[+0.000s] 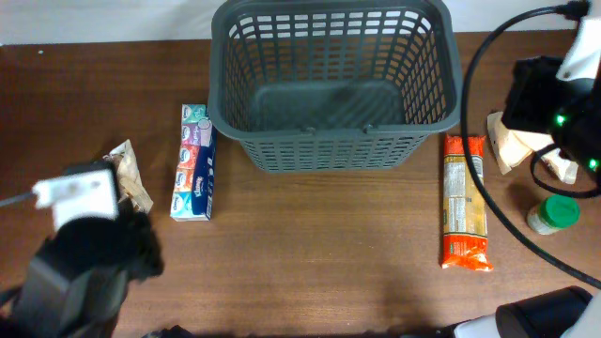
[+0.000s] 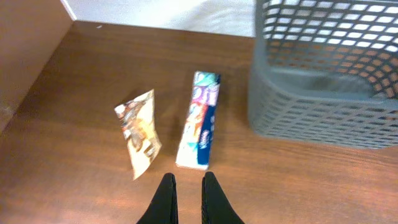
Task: Pack container
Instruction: 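Withdraw both grippers away from the basket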
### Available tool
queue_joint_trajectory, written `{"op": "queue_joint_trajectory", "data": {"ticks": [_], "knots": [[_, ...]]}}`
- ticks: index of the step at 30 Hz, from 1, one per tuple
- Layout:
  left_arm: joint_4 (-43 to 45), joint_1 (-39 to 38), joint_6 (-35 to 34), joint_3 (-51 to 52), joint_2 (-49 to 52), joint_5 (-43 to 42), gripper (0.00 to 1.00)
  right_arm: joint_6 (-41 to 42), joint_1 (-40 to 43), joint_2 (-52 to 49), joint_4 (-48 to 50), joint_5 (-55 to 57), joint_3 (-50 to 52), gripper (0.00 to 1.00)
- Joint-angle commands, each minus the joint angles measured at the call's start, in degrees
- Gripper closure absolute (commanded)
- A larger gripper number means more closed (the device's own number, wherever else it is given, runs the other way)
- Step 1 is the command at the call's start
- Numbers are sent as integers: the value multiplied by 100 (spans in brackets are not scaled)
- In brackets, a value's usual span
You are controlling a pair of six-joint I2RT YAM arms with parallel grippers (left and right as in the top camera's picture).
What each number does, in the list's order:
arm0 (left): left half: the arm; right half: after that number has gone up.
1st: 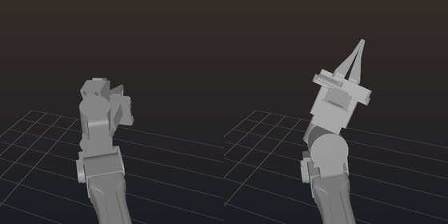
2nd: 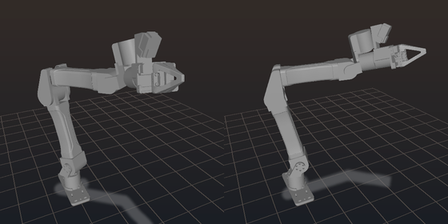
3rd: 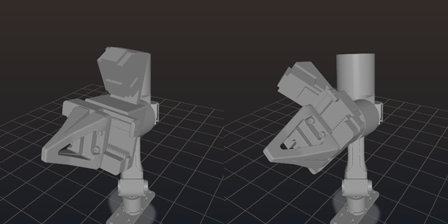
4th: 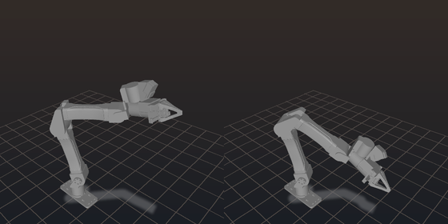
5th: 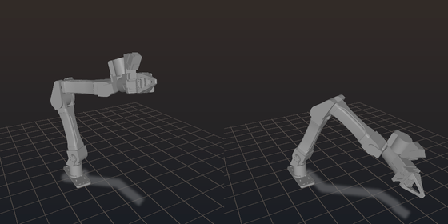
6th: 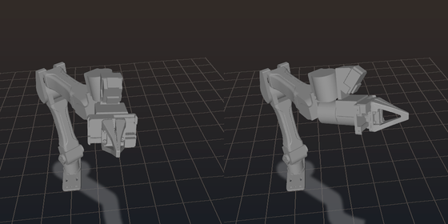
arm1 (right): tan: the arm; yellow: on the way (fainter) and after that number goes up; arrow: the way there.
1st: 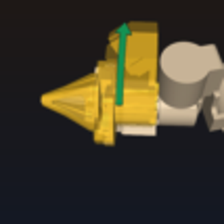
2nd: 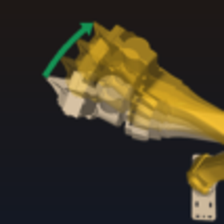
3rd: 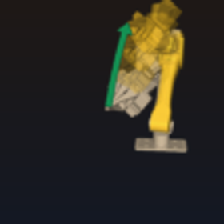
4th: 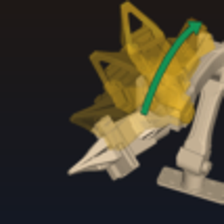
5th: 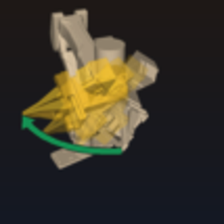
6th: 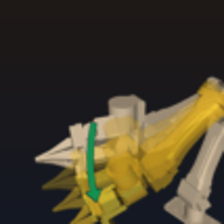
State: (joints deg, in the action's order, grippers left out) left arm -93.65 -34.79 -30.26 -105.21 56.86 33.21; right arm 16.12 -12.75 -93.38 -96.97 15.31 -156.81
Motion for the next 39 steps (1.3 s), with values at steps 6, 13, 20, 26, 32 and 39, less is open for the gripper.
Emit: {"op": "queue_joint_trajectory", "data": {"ticks": [6,13,20,26,32,39], "knots": [[-302,35,-225,7,-581,216,90,302,24,811,-37,1250,966,82],[-302,35,229,9,-605,339,42,389,1152,1825,-37,1082,3036,60],[-302,35,426,9,-605,870,7,369,2179,2715,-37,442,4601,3],[-302,35,426,13,-605,1036,0,420,2457,3034,-35,310,5565,1],[-302,35,426,20,-605,1038,0,612,2459,2824,267,354,6430,1],[-302,35,424,20,-605,960,0,713,2931,1849,1036,-184,7095,1]]}}
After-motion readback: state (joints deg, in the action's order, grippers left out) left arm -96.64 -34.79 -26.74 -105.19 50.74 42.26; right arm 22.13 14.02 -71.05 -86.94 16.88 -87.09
